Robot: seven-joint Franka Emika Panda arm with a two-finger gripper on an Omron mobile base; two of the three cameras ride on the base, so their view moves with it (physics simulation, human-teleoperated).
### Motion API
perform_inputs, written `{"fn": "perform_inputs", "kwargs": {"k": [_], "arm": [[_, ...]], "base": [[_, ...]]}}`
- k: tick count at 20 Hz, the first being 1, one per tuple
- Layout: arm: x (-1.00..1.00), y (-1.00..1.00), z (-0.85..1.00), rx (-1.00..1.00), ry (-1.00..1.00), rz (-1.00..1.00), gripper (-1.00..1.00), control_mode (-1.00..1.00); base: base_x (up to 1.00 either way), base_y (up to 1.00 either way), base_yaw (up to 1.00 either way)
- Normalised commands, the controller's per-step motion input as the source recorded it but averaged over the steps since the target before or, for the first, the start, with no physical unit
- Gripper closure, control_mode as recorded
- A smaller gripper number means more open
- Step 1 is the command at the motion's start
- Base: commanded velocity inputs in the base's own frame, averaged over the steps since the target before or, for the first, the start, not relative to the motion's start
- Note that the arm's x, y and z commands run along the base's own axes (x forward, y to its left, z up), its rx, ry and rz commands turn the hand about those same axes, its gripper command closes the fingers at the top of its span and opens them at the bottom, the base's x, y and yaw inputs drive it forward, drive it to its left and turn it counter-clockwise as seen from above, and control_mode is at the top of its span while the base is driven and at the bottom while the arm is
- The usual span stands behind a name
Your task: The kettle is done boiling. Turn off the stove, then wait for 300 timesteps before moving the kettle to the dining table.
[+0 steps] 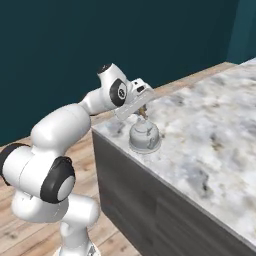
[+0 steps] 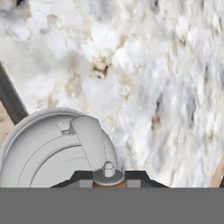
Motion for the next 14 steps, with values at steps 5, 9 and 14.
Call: {"fn": "perform_inputs", "kwargs": {"k": [5,9,14], "arm": [[0.00,0.00,0.00,0.00,0.00,0.00,1.00,1.00],[0.00,0.00,0.00,0.00,0.00,0.00,1.00,1.00],[0.00,0.00,0.00,0.00,0.00,0.00,1.00,1.00]], "base": [[0.61,0.77,-0.39],[0.58,0.78,-0.39],[0.54,0.77,-0.40]]}}
